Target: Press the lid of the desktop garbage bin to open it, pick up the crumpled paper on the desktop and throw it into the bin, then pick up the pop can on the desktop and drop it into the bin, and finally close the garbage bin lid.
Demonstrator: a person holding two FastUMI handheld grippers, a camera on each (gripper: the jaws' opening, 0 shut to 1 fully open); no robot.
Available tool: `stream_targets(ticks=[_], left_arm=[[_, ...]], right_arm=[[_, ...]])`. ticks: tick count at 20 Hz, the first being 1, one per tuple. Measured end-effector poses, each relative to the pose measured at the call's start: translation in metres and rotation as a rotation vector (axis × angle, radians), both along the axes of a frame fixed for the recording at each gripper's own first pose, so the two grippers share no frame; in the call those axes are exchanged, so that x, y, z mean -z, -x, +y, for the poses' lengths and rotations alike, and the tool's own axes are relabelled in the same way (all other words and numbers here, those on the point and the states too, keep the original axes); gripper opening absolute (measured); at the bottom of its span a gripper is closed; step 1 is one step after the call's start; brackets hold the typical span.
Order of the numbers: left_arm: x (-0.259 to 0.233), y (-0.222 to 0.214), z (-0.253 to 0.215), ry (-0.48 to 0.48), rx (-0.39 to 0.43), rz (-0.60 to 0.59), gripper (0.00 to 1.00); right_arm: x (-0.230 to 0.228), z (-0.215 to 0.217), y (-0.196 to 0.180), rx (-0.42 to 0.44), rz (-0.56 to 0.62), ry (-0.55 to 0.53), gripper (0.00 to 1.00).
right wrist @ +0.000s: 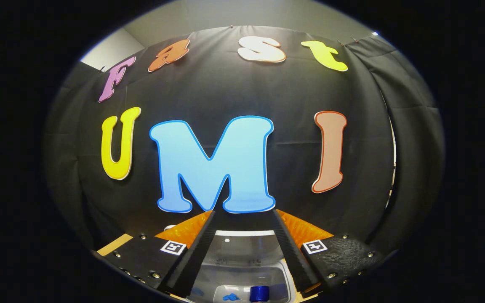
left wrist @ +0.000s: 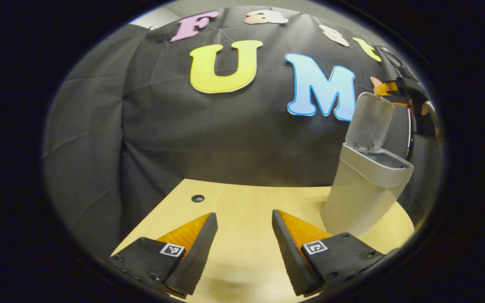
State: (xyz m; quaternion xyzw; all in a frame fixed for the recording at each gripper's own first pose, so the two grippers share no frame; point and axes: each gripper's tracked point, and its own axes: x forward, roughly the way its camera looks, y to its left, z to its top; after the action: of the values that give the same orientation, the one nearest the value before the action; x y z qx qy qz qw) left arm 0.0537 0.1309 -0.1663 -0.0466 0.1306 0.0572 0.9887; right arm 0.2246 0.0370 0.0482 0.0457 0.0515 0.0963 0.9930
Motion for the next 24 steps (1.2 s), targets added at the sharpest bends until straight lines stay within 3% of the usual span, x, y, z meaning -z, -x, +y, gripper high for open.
stream_targets(ticks=[12, 24], left_arm=[[-0.002, -0.009, -0.030, 0.002, 0.058, -0.003, 0.89], [0.001, -0.002, -0.023, -0.004, 0.047, 0.008, 0.87]], right_arm=[[0.034, -0.002, 0.050, -0.033, 0.053, 0.012, 0.86], [0.124, 0.011, 0.075, -0.058, 0.261, 0.029, 0.86]])
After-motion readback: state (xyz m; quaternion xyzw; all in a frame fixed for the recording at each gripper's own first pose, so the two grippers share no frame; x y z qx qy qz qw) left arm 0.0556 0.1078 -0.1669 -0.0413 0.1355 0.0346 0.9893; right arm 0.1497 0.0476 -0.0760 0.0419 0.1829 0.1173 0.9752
